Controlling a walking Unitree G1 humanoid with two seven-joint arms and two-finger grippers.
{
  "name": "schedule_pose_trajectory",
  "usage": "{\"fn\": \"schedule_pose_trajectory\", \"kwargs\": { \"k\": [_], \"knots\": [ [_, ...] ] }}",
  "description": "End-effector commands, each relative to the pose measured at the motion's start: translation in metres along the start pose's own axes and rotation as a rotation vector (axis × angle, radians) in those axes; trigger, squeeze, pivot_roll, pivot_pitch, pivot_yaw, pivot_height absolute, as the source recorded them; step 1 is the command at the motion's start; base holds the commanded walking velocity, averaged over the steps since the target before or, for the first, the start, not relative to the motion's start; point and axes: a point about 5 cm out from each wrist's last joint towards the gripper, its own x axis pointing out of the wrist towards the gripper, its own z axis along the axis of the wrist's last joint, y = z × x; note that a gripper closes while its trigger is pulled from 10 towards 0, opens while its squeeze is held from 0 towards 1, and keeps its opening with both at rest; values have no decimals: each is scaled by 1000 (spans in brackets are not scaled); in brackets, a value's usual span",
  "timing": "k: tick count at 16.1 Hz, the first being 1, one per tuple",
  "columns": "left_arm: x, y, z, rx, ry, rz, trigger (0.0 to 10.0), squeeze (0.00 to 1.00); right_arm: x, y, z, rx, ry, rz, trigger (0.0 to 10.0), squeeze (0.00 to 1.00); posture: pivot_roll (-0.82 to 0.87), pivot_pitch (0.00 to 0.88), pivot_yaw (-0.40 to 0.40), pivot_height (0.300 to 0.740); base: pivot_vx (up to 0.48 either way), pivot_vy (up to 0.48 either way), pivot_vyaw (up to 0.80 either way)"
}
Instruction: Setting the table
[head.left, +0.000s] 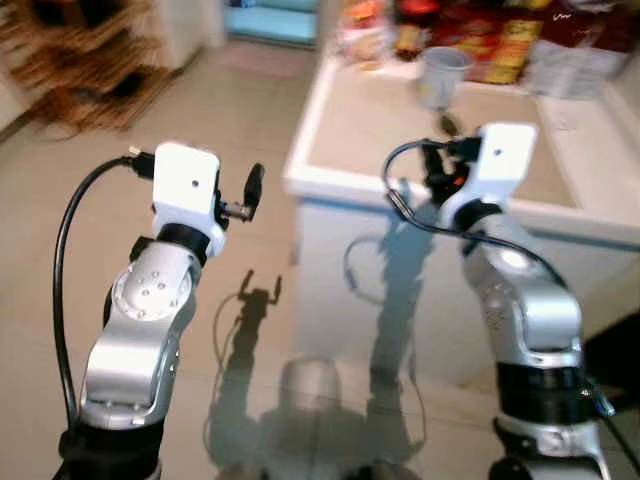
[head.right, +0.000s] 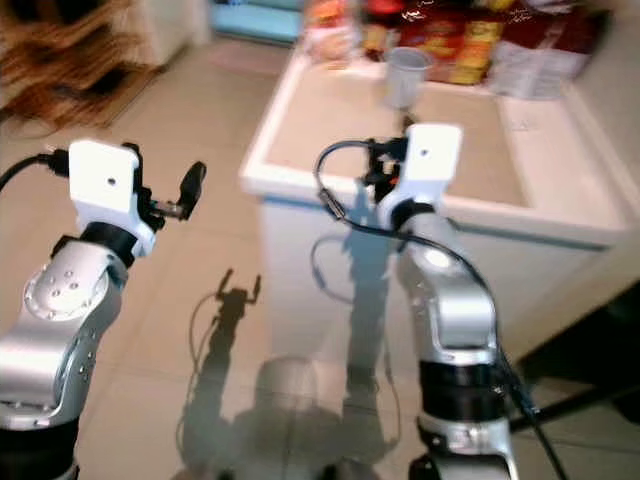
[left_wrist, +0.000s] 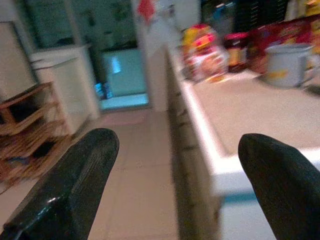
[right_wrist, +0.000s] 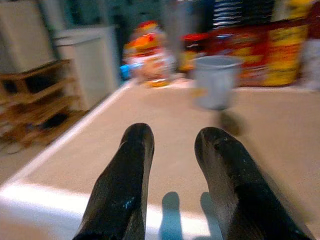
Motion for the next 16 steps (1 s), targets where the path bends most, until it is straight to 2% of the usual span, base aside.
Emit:
{"fn": "schedule_pose_trajectory", "kwargs": {
  "k": [1, 5, 6, 7, 8, 10, 14, 16],
  "knots": [
    [0, -9, 2, -10, -9, -42, 10000, 0, 0, -12, 1, -3, 0, -37, 10000, 0, 20, 87, -63, 740, 480, 0, 0],
    [0, -10, 1, -10, -7, -44, 10000, 0, 3, -18, 1, -13, 29, -30, 10000, 0, 16, 87, -62, 740, 480, 0, 0],
    [0, -9, 0, -16, 8, -25, 10000, 0, 4, -16, -2, 31, 58, 24, 10000, 0, 16, 87, -62, 740, 461, 0, 0],
    [0, -9, -1, -15, 16, -24, 10000, 0, 5, -17, -3, 42, 76, 39, 10000, 1000, 18, 87, -64, 740, 0, 0, 0],
    [-2, -9, -1, -16, 17, -44, 10000, 0, 6, -22, -4, -1, 113, 17, 10000, 1000, 19, 88, -66, 740, 0, 0, 0],
    [-5, -12, 0, -4, 1, -107, 10000, 0, 9, -25, -5, -13, 144, 10, 10000, 1000, 21, 89, -68, 740, 0, 0, 0],
    [-19, -25, 2, 24, 49, -403, 10000, 0, 18, -42, -1, -97, 270, -16, 10000, 1000, 22, 96, -68, 740, 0, 0, 0],
    [-22, -29, 4, 21, 57, -461, 10000, 0, 22, -53, 0, -108, 304, -31, 10000, 1000, 19, 95, -66, 740, 0, 0, 0]
  ]
}}
